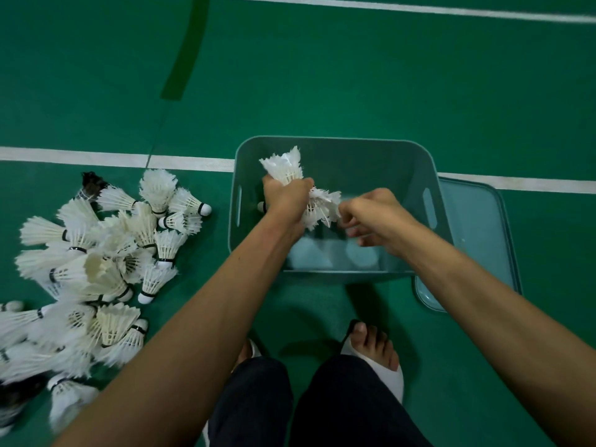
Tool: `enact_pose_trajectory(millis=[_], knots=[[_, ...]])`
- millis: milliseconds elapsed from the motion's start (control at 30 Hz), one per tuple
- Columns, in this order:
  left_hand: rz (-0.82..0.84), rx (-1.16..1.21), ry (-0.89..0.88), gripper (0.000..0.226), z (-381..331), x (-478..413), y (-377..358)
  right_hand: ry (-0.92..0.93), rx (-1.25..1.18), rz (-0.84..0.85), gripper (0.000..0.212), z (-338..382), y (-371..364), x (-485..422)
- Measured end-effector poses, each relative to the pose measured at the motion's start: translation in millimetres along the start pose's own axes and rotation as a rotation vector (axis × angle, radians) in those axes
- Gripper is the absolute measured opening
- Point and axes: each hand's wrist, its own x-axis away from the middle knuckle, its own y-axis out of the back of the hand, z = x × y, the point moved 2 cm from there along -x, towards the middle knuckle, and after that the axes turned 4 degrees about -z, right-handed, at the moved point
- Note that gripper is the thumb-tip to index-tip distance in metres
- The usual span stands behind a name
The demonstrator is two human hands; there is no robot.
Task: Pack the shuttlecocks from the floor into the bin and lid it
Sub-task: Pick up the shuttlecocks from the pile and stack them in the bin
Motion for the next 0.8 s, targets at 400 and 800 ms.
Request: enact_pose_trajectory(millis=[400, 800], knots=[[-0.115, 0.038, -0.054, 0.043, 7, -12, 11, -0.269, -0.347, 0.054, 0.005, 10, -21, -18], [0.137, -0.272, 0.216, 0.024, 7, -15, 19, 0.234, 0.791, -0.434, 0.016, 14, 20, -45]])
